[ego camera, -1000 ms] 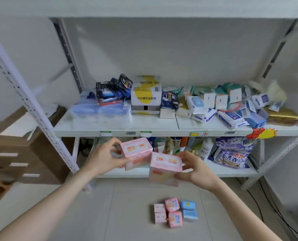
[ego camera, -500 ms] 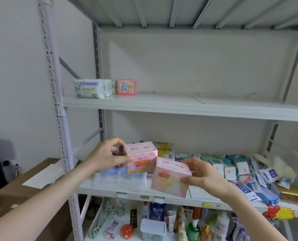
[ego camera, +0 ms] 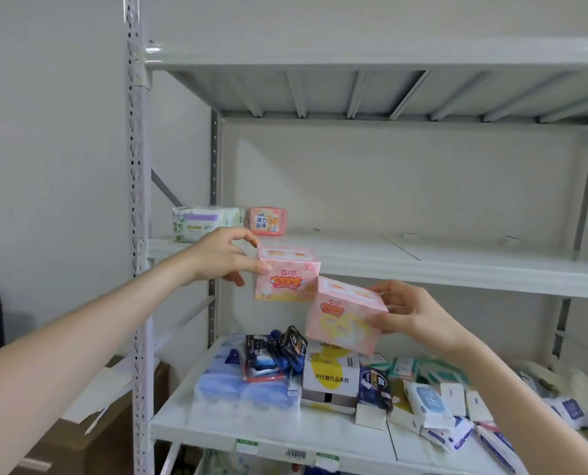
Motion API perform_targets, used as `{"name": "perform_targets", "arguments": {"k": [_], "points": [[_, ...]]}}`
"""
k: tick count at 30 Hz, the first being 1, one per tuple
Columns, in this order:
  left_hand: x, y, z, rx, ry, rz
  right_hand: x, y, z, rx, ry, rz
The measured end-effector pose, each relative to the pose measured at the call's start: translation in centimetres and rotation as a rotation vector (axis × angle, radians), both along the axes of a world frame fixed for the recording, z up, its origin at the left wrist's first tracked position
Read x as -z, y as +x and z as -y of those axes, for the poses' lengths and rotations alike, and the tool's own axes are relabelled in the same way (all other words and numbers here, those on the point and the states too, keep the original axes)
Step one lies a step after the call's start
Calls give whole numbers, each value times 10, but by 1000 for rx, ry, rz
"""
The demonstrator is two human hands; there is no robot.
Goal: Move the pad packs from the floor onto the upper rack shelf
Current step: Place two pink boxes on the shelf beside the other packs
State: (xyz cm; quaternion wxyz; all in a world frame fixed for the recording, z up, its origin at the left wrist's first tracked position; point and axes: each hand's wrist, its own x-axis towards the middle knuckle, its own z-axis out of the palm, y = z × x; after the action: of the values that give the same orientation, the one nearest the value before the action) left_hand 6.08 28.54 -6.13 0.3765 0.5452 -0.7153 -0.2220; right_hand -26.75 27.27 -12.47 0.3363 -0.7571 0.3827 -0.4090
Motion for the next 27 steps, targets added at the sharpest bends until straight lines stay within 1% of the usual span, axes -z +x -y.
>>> {"name": "perform_targets", "arguments": {"k": [7,12,20,27], "points": [[-55,-3,60,2,-32,26,-48,-1,57,34,-89,6],[-81,5,113,-3,-30,91,-69,5,106,37,-129,15],[-109,29,214,19,-31,165,-84,29,193,66,-142,0],[-116,33,311,49,7,225,-91,46,262,110,-125,-13]]}}
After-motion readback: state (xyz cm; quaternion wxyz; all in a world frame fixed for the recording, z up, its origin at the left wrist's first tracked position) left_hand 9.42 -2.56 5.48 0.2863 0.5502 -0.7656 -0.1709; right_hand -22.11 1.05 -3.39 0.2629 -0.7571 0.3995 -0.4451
